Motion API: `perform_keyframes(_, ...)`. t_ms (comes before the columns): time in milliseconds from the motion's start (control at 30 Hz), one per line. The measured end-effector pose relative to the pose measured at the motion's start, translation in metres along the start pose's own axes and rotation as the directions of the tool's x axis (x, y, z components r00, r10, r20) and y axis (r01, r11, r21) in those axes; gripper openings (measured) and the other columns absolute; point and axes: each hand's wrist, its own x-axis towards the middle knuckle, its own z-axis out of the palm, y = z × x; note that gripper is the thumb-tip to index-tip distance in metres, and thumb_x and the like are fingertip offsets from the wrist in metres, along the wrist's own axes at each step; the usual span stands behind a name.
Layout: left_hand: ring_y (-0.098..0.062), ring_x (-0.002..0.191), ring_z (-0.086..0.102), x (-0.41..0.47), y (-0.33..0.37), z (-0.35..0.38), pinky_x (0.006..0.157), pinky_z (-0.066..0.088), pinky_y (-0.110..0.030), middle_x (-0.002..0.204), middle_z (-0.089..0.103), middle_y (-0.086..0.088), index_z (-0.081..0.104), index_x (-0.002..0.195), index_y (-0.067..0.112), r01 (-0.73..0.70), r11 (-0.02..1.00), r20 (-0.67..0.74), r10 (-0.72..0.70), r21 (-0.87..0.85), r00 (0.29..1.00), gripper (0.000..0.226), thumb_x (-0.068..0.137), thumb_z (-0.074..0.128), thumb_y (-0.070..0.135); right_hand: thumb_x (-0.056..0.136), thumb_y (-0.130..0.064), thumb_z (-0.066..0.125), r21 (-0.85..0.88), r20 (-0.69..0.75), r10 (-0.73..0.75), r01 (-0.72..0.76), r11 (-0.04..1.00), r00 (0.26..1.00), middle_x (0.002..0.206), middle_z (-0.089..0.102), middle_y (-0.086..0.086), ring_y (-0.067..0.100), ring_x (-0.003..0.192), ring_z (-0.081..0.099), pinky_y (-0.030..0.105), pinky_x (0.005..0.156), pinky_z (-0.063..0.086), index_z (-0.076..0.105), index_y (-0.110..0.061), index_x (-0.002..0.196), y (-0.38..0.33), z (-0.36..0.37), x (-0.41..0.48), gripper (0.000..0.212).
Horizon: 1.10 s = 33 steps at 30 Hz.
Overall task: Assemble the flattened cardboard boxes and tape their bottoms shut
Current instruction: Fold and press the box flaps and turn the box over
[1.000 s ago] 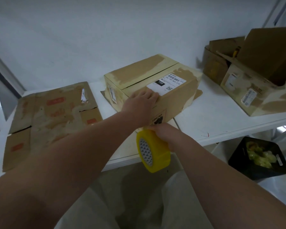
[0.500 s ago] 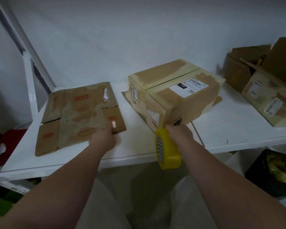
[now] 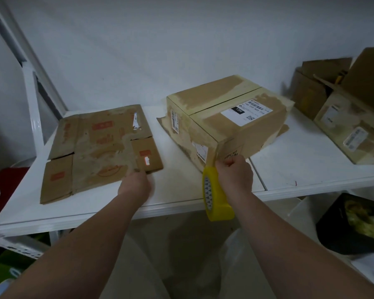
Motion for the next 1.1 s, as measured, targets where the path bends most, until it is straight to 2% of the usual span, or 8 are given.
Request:
perform_keyframes(167,-0.022,0.077,0.060,-0.018,0.017,-0.018,0.061,0.044,-0.027,0.087,0.064,-0.009,0.062,0.097,0.006,-0.036,0.940,-0.108,-0.001,-0.340,0.994,0.015,0.092,0.057,0.019,0.085,-0.020,0.061,0.047,-0.135,-0.141,0.149,0.988,0.981,0.089,0.054,-0.005,0.020,0.094,0.052,0.024,0.061,0.037,0.053,-0.024,0.082,0.002,-0.002,-0.005,0.010)
perform_keyframes(300,-0.013,0.070,0.056,-0.040,0.063,-0.049,0.058,0.044,-0.022,0.085,0.063,-0.006,0.064,0.097,0.009,0.017,0.370,0.029,0.027,-0.929,0.999,0.011,0.088,0.065,0.016,0.090,-0.021,0.059,0.065,-0.150,-0.299,0.311,0.948,0.943,0.083,0.054,-0.016,0.015,0.095,0.051,0.012,0.062,0.032,0.061,-0.025,0.088,0.003,-0.004,-0.011,0.005)
perform_keyframes(500,-0.017,0.070,0.068,-0.062,0.118,-0.062,0.063,0.058,-0.024,0.081,0.066,-0.013,0.053,0.083,0.005,0.181,-0.065,0.164,0.209,-0.981,0.964,0.016,0.083,0.069,0.004,0.098,-0.043,0.043,0.257,-0.055,-0.361,0.363,0.896,0.931,0.078,0.054,-0.011,0.013,0.088,0.051,0.022,0.062,0.035,0.063,-0.033,0.085,0.002,-0.008,-0.020,0.026)
perform_keyframes(633,-0.028,0.086,0.064,-0.071,0.133,-0.050,0.084,0.058,-0.038,0.082,0.064,-0.016,0.055,0.076,0.005,0.159,-0.033,0.152,0.156,-0.987,0.976,0.017,0.082,0.071,0.008,0.095,-0.043,0.049,0.245,-0.027,-0.321,0.318,0.916,0.947,0.091,0.060,-0.003,0.014,0.089,0.057,0.019,0.063,0.038,0.059,-0.024,0.097,0.004,-0.009,-0.016,0.022)
perform_keyframes(733,-0.016,0.080,0.059,-0.072,0.141,-0.045,0.076,0.054,-0.037,0.089,0.064,-0.006,0.060,0.082,0.011,0.039,0.254,0.032,-0.031,-0.966,0.999,0.015,0.087,0.067,0.024,0.096,-0.032,0.051,0.311,-0.044,-0.295,0.294,0.904,0.954,0.087,0.057,-0.012,0.002,0.081,0.055,0.009,0.060,0.038,0.054,-0.022,0.100,0.002,-0.009,-0.017,0.012)
perform_keyframes(800,-0.010,0.078,0.054,-0.070,0.144,-0.039,0.066,0.048,-0.028,0.100,0.058,-0.002,0.055,0.105,0.015,0.129,0.339,0.110,-0.073,-0.932,0.991,0.027,0.086,0.068,0.029,0.097,-0.024,0.051,0.360,-0.076,-0.265,0.274,0.892,0.961,0.085,0.052,-0.016,-0.003,0.076,0.051,0.007,0.057,0.037,0.050,-0.021,0.101,0.002,-0.010,-0.016,0.005)
perform_keyframes(900,-0.029,0.091,0.065,-0.072,0.146,-0.030,0.069,0.058,-0.039,0.114,0.061,-0.014,0.043,0.131,0.011,0.433,0.195,0.453,0.070,-0.880,0.889,0.062,0.080,0.072,0.032,0.098,-0.020,0.047,0.433,-0.085,-0.159,0.180,0.883,0.984,0.086,0.050,-0.012,-0.002,0.075,0.048,0.013,0.057,0.036,0.047,-0.018,0.107,0.001,-0.011,-0.009,0.009)
perform_keyframes(1100,-0.032,0.103,0.061,-0.074,0.147,-0.023,0.087,0.052,-0.048,0.122,0.057,-0.012,0.040,0.125,0.020,0.445,0.061,0.449,0.134,-0.894,0.884,0.042,0.091,0.063,0.026,0.101,-0.022,0.040,0.367,-0.097,-0.175,0.199,0.909,0.980,0.094,0.048,-0.010,-0.003,0.074,0.055,0.006,0.051,0.039,0.046,-0.019,0.113,0.005,-0.033,0.003,0.014)
